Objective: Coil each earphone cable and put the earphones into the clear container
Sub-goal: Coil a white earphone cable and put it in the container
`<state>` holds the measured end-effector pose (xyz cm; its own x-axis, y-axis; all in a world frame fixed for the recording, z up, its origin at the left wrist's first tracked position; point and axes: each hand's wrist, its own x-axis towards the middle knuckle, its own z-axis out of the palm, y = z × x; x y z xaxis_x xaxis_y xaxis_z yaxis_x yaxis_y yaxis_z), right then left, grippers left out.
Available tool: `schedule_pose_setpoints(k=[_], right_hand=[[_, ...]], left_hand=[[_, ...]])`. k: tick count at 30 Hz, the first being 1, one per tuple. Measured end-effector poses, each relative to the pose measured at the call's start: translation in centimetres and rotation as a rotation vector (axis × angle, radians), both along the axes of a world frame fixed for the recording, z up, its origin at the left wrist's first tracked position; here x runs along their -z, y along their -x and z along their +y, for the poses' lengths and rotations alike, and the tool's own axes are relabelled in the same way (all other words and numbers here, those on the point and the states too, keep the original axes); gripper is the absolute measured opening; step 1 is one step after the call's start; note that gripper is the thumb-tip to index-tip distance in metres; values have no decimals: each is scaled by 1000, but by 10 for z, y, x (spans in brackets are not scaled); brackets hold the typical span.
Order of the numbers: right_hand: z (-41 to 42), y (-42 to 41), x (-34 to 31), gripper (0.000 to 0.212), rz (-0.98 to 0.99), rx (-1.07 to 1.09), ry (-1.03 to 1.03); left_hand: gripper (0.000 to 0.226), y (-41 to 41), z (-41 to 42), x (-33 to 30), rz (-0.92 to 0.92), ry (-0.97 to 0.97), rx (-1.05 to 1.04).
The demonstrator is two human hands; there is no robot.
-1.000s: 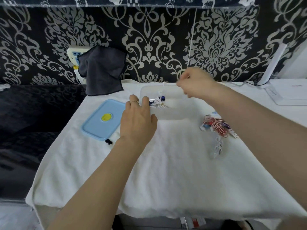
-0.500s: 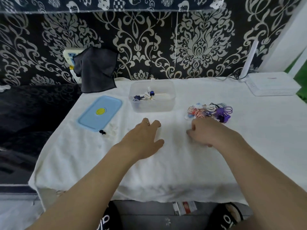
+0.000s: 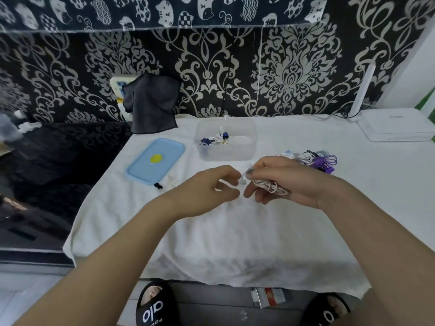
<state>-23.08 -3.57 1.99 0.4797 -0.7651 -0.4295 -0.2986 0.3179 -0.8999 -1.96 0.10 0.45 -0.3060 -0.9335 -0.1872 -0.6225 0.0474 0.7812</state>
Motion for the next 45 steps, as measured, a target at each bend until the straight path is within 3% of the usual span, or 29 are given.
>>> schedule_pose_setpoints(k=[3,13,19,24,33,40,45], right_hand=[[-2,-4,2,24,-44,-46,-8],[-10,-27,10,17,-143,-55,-25],[-15,-38,13,11,-151,-51,-55],[-23,-48,20,31,77,-1,72],[-26,-79,34,17,266,-107,261],[-32,-90,49,17,447,-195,394],[-38,-98,58,17,525,-199,509]], left_hand=[[14,-2,0,-9,90,-26,-52],[16,-20,-2,-11,201,-50,-211],[12,-50,-6,10,-12,90,-346],[15,-75,-8,26,-212,76,-363],[26,-89,-19,36,-372,79,-293],[29,-91,-30,42,-411,71,-223],[25,-114,-30,37,-354,24,-348]])
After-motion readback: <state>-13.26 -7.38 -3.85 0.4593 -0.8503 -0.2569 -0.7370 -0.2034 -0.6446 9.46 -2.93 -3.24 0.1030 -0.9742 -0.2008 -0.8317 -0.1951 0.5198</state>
